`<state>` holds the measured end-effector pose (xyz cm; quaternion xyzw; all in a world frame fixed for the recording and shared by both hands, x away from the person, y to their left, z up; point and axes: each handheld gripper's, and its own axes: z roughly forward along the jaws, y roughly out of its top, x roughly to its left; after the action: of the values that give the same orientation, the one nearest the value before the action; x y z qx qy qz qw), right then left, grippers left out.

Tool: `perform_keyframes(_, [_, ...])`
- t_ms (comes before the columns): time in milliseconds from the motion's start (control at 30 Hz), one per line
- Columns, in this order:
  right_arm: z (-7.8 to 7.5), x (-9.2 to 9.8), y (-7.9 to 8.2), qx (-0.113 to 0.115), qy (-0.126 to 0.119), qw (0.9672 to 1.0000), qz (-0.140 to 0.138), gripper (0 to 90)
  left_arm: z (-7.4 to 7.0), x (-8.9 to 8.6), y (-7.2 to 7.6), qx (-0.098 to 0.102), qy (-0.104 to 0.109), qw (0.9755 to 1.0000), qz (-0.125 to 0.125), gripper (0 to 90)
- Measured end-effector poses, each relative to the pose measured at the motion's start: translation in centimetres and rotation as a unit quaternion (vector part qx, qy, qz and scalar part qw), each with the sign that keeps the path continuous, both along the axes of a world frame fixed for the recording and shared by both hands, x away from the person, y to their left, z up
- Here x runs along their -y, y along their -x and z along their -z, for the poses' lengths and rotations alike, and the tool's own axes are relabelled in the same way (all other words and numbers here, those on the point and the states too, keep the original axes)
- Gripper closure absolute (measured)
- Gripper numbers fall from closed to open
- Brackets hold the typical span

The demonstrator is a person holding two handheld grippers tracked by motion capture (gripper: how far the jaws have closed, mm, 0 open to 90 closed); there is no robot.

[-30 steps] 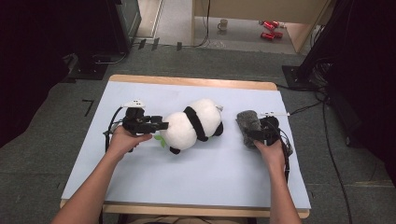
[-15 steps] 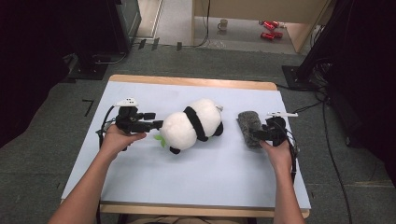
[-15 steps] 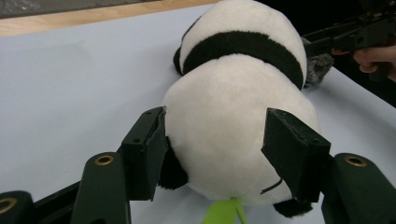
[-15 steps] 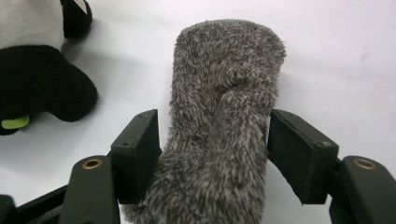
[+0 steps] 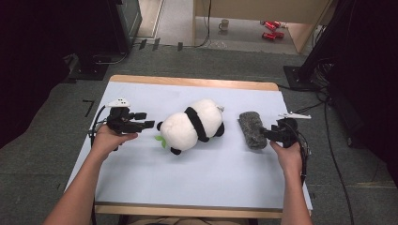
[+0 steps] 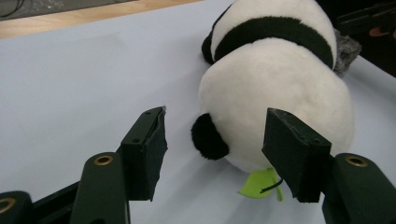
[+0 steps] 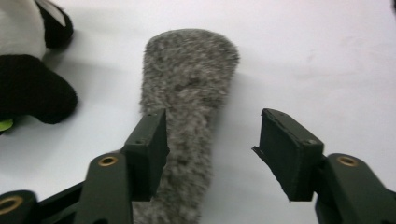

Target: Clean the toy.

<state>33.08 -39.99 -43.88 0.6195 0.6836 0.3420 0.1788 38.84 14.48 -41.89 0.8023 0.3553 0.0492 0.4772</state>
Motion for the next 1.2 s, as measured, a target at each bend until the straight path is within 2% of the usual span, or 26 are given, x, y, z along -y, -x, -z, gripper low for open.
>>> perform_keyframes(167, [-0.3,1.8,0.5,0.014,-0.002,0.9997,0.019,48.5,0.4,-0.9,-0.3,0.004,-0.006,0.9999,-0.009,39.3])
perform_keyframes(267, [-0.1,2.7,0.6,0.014,-0.006,0.9994,0.032,51.2,0.7,-1.3,-0.4,0.012,-0.022,0.9996,-0.016,39.6])
perform_keyframes(367, [0.4,3.0,0.5,0.01,0.0,0.9994,0.033,52.7,1.3,-1.7,-0.5,0.018,-0.032,0.9991,-0.019,40.2])
perform_keyframes(533, [1.8,3.4,0.3,0.007,0.019,0.9993,0.033,50.7,2.2,-2.2,-0.7,0.016,-0.051,0.9983,-0.026,40.1])
perform_keyframes(700, [3.0,4.0,0.3,-0.001,0.016,0.9991,0.04,50.2,3.3,-2.9,-1.0,0.016,-0.072,0.9966,-0.036,39.9])
perform_keyframes(867, [4.2,3.8,0.1,-0.006,0.025,0.9992,0.03,48.2,4.2,-3.4,-1.3,0.005,-0.083,0.9953,-0.049,40.0])
perform_keyframes(1000, [4.9,3.7,-0.1,-0.015,0.038,0.9988,0.028,47.9,5.0,-3.9,-1.7,-0.016,-0.095,0.9937,-0.058,40.8])
perform_keyframes(1100, [5.1,3.8,-0.1,-0.008,0.04,0.9988,0.027,48.6,5.4,-4.2,-1.7,-0.016,-0.102,0.9928,-0.062,41.0])
perform_keyframes(1200, [5.2,3.7,0.0,-0.002,0.043,0.9987,0.026,48.2,6.0,-4.5,-1.9,-0.028,-0.106,0.9916,-0.068,40.9])
